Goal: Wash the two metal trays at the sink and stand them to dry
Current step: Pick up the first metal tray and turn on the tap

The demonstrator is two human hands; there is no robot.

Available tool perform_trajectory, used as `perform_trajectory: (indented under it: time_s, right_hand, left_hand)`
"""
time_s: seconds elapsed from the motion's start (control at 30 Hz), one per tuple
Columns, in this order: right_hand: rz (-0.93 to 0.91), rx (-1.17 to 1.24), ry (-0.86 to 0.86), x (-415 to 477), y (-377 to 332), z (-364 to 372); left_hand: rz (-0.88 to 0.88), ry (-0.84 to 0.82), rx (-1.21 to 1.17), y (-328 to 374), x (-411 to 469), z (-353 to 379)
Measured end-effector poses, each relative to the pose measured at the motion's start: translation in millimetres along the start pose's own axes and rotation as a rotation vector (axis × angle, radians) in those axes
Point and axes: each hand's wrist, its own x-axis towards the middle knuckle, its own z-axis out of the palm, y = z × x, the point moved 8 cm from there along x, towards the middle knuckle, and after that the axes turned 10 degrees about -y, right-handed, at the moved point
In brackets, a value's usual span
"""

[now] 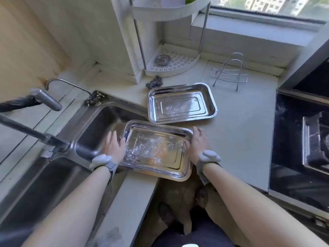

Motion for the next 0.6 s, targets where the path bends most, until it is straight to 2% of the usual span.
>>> perform_trajectory:
  time_s: [0.2, 0.37, 0.5, 0.6]
  right_hand:
    - [0.237, 0.275, -0.037, 0, 18, 14]
    - [0.356, 0.25, -0.093, 0, 23, 16]
    - [0.353, 0.258, -0.137, 0, 17, 15]
    - [0.302, 0.287, -0.082, 4, 2, 9]
  left_hand:
    - [-0.117, -0.06, -0.232, -11, 7, 11]
    - [-0.192, -0.02, -0.392, -14, 9, 2]
    - [-0.227, 0.014, -0.396, -24, 6, -10]
    - [-0.229, 0.039, -0.357, -31, 3, -25]
